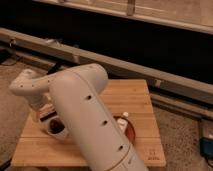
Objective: Place the eraser on the white sponge
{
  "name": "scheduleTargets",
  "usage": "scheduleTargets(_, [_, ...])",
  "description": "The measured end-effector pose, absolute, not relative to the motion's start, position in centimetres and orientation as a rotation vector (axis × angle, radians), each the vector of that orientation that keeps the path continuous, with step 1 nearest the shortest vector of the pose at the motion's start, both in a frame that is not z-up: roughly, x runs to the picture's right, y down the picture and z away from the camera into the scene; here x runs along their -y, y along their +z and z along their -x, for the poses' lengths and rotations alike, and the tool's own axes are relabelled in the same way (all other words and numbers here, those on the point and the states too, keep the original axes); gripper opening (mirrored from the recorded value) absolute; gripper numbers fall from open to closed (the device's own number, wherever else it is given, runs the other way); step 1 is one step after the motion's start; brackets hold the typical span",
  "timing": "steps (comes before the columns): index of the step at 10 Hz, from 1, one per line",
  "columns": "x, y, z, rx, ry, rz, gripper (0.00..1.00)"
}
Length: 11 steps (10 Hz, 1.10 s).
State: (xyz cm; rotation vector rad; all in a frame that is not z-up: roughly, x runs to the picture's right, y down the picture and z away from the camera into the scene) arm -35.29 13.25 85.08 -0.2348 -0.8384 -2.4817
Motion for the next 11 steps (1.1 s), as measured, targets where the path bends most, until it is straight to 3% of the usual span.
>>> scheduleTargets(6, [-11.4,87.8,35.5,0.767,-2.531,0.196,0.8])
scheduleTargets(11, [-12.4,88.9,35.8,0.781,-2.564,0.162,0.8])
